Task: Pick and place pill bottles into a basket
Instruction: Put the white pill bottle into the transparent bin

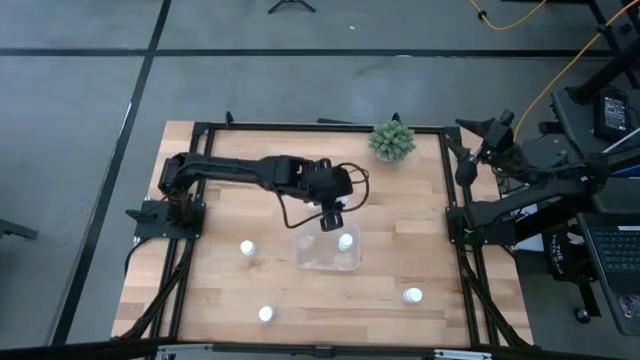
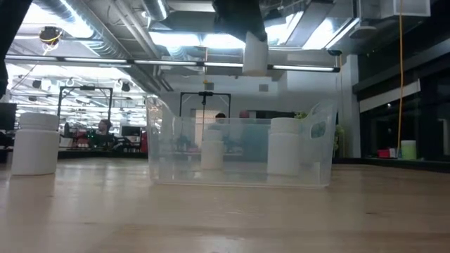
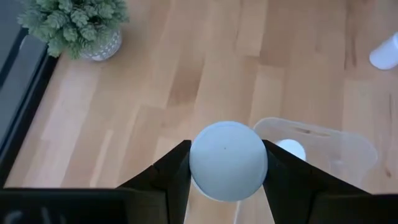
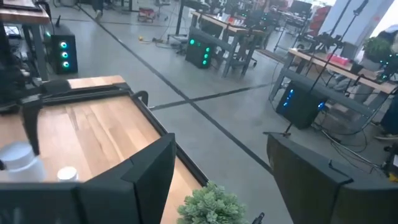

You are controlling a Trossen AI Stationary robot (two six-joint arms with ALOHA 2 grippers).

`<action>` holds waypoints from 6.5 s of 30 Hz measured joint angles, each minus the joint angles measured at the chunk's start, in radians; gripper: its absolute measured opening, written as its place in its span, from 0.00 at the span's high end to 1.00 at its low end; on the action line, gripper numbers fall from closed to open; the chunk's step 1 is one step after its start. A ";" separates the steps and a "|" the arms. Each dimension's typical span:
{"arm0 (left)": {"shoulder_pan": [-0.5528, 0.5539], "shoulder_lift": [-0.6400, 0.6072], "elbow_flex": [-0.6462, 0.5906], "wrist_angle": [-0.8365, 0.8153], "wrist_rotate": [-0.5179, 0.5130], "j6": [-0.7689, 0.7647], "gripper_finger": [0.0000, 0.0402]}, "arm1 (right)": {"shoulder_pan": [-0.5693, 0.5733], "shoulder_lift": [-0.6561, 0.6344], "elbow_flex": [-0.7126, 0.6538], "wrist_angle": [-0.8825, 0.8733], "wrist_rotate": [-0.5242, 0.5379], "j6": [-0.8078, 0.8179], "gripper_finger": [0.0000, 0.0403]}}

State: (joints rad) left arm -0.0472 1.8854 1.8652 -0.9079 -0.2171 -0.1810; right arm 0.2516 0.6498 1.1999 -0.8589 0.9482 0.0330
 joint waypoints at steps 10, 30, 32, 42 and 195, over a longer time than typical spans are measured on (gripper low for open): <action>-0.133 -0.001 -0.030 -0.041 -0.076 -0.056 0.60 | 0.000 0.002 0.000 -0.058 -0.072 0.059 0.37; -0.137 -0.001 -0.375 0.342 -0.053 -0.197 0.60 | 0.001 0.004 -0.062 -0.008 -0.167 0.118 0.37; -0.128 -0.001 -0.393 0.364 -0.052 -0.210 0.60 | 0.001 0.005 -0.062 -0.002 -0.181 0.118 0.37; -0.120 -0.001 -0.470 0.454 -0.024 -0.254 0.60 | 0.001 0.000 -0.062 0.032 -0.194 0.064 0.37; 0.070 0.135 0.230 -0.231 0.010 -0.257 0.62 | 0.000 -0.044 -0.061 0.234 -0.323 -0.563 0.37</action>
State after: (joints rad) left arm 0.0231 2.0205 2.0951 -1.1385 -0.2071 -0.4376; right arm 0.2520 0.6057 1.1385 -0.6249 0.6249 -0.5301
